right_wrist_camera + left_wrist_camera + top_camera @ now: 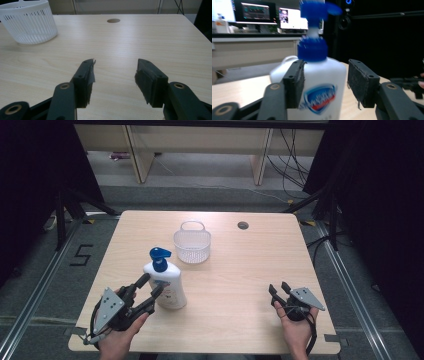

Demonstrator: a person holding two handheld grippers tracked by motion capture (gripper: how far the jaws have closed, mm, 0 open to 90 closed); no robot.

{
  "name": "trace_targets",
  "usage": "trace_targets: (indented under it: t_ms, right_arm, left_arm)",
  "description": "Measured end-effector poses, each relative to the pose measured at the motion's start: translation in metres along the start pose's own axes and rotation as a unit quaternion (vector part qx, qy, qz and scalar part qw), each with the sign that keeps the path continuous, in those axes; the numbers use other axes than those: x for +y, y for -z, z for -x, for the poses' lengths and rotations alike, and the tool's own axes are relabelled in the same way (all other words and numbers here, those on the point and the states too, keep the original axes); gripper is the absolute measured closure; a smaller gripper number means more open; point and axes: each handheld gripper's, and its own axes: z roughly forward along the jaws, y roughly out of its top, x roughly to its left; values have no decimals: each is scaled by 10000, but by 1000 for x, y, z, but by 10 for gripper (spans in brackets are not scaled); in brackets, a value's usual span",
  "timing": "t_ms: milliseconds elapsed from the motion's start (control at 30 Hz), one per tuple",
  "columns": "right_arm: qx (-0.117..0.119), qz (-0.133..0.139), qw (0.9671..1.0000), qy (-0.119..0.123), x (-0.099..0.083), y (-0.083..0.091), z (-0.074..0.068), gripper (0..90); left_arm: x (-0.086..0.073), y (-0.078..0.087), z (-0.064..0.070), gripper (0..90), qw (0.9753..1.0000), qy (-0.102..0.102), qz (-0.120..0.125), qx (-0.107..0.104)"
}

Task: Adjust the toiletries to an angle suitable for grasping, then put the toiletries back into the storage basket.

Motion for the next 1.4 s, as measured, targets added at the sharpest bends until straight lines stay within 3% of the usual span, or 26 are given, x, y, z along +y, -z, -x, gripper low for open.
trace_targets:
  t_ms: [33, 100, 133, 167, 200, 233, 333, 400, 433, 467, 533, 567, 600, 700, 800, 833, 900, 967, 1067, 1100, 1133, 1167, 1233, 1400]
  right_arm:
    - [-59, -16, 10000, 41, 1, 0, 1, 487]
    - [-85, -85, 9997, -191, 1, -2, 1, 487]
    - [-78, -25, 10000, -32, 1, -4, 4, 487]
    - [-45, -41, 9999, -89, 2, -6, 5, 487]
    - [-8, -76, 10000, 3, 3, -8, 6, 487]
    - [-74, -58, 9999, -91, 4, -10, 5, 487]
    - [-100, -28, 9999, 71, 5, -13, 7, 484]
    - [-132, -86, 9998, -132, 3, -17, 6, 476]
    - [-67, -108, 9999, 28, 3, -18, 9, 473]
    - [-135, -180, 9997, -78, 3, -18, 7, 472]
    - [-148, -182, 9997, 18, 3, -20, 8, 469]
    - [-111, -202, 9995, -227, 3, -19, 4, 468]
    - [-54, -192, 9995, -241, 3, -19, 4, 468]
    - [-120, -127, 9998, 22, 1, -21, 8, 467]
    - [-31, -230, 9996, -141, 1, -18, 6, 464]
    - [-181, -211, 9996, -88, 1, -18, 6, 465]
    - [-249, -186, 9995, 39, 1, -17, 6, 464]
    - [-192, -58, 9998, -18, 0, -17, 3, 460]
    - [-336, -154, 9993, 84, 0, -15, 2, 454]
    - [-274, -60, 9996, 67, -1, -17, 2, 451]
    - [-237, -174, 9995, -119, -1, -15, 0, 446]
    - [-196, -104, 9998, 18, -2, -17, 3, 444]
    - [-191, -105, 9998, 27, -2, -17, 3, 441]
    - [-175, -113, 9997, -95, -2, -17, 1, 437]
  left_arm:
    - [2, -1, 0, 437, 10000, -4, 19, 46]
    - [5, -3, -1, 420, 9999, -39, 42, 138]
    - [6, -4, -1, 415, 9998, -109, 34, 173]
    - [7, -5, -1, 411, 9997, -142, 19, 197]
    - [8, -6, 0, 408, 9997, -116, -8, 232]
    - [9, -7, 0, 408, 9997, -116, -21, 233]
    - [9, -11, 1, 407, 9995, -153, -29, 257]
    - [10, -15, 3, 407, 9993, -206, -63, 290]
    - [10, -17, 3, 407, 9992, -246, -89, 318]
    - [10, -18, 4, 407, 9991, -239, -90, 345]
    - [11, -21, 4, 407, 9988, -226, -119, 425]
    - [11, -23, 5, 407, 9987, -209, -124, 446]
    - [12, -24, 5, 408, 9987, -200, -124, 463]
    - [17, -28, 4, 438, 9986, -141, -38, 501]
    - [24, -32, 4, 453, 9986, -116, 22, 511]
    - [26, -34, 3, 455, 9985, -153, 21, 533]
    - [29, -37, 3, 461, 9984, -142, 9, 547]
    - [31, -39, 3, 472, 9984, -117, -30, 544]
    - [35, -41, 4, 495, 9984, -112, -17, 552]
    - [35, -41, 3, 504, 9984, -94, -25, 566]
    - [36, -42, 3, 512, 9983, -53, -25, 572]
    - [37, -42, 3, 521, 9982, -50, -43, 597]
    - [39, -43, 3, 533, 9981, -19, -64, 613]
    - [40, -46, 5, 560, 9979, -63, -189, 618]
